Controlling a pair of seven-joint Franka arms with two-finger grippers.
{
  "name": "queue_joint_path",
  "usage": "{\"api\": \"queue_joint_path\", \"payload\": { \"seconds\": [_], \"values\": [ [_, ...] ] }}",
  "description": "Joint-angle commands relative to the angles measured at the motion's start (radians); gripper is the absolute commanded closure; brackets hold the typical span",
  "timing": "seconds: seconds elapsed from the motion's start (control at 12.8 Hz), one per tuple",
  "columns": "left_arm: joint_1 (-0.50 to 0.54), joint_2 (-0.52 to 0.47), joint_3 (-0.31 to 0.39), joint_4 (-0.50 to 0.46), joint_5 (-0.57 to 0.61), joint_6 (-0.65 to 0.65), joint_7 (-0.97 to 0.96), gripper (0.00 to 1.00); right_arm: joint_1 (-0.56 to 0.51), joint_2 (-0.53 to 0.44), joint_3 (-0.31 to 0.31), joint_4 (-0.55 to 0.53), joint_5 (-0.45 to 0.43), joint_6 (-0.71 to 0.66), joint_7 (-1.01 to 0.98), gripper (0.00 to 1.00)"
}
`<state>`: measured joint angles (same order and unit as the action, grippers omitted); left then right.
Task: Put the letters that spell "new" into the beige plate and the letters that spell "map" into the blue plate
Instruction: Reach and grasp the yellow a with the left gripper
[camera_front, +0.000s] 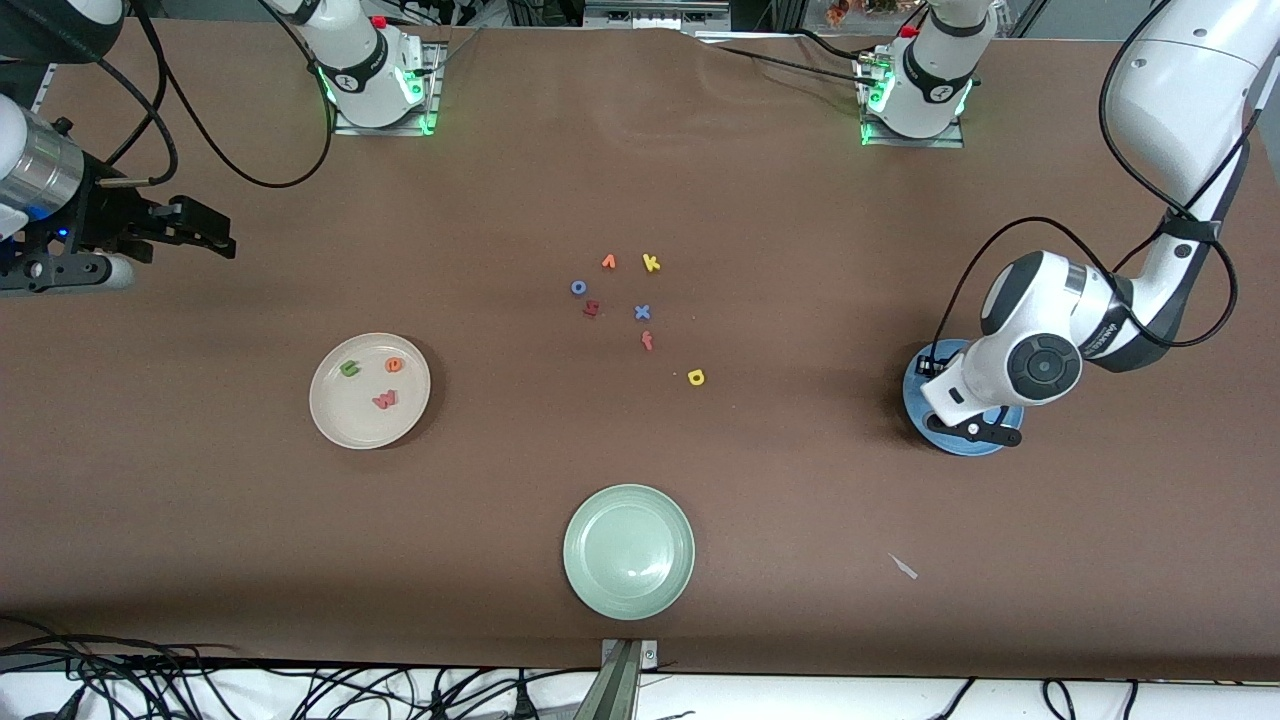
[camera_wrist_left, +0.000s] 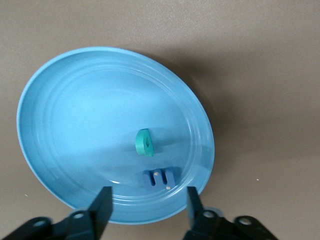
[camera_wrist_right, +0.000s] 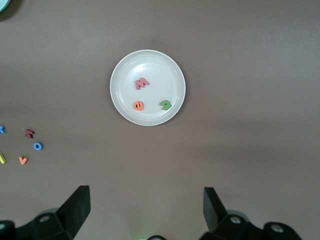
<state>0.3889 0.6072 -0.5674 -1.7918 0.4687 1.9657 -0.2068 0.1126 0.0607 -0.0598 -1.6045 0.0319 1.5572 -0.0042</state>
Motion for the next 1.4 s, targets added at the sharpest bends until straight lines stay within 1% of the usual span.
{"api": "queue_joint_path", "payload": {
  "seconds": [0.0, 0.16, 0.39, 0.54, 0.86, 1.01, 1.17, 1.25, 1.32],
  "values": [
    [-0.045, -0.001, -0.015, 0.046, -0.025, -0.008, -0.061, 0.00, -0.021, -0.004, 0.023, -0.012, 0.000, 0.004, 0.003, 0.00],
    [-0.096, 0.020, -0.017, 0.060, -0.058, 0.009, -0.172, 0.00, -0.019, -0.002, 0.023, -0.011, -0.001, 0.003, 0.003, 0.00],
    [-0.209, 0.066, -0.017, 0.124, -0.100, 0.050, -0.374, 0.00, -0.025, 0.008, 0.021, 0.006, -0.026, 0.004, -0.002, 0.00],
    [-0.277, 0.075, -0.016, 0.123, -0.102, 0.117, -0.520, 0.00, -0.025, 0.020, 0.021, 0.008, -0.026, 0.003, -0.002, 0.00],
    [-0.398, 0.120, -0.014, 0.123, -0.102, 0.278, -0.814, 0.00, -0.028, 0.024, 0.014, 0.081, -0.047, -0.006, -0.003, 0.00],
    [-0.442, 0.140, -0.011, 0.124, -0.093, 0.343, -0.923, 0.00, -0.024, 0.025, 0.015, 0.083, -0.067, -0.002, -0.002, 0.00],
    [-0.475, 0.163, -0.008, 0.126, -0.085, 0.390, -0.997, 0.00, -0.018, 0.025, 0.020, 0.083, -0.066, -0.002, 0.007, 0.00],
    [-0.505, 0.181, 0.004, 0.129, -0.087, 0.395, -1.022, 0.00, -0.016, 0.028, 0.023, 0.083, -0.056, 0.000, 0.012, 0.00],
    [-0.543, 0.187, 0.050, 0.132, -0.088, 0.395, -1.045, 0.00, -0.013, 0.030, 0.026, 0.083, -0.062, 0.003, 0.012, 0.00]
  ]
}}
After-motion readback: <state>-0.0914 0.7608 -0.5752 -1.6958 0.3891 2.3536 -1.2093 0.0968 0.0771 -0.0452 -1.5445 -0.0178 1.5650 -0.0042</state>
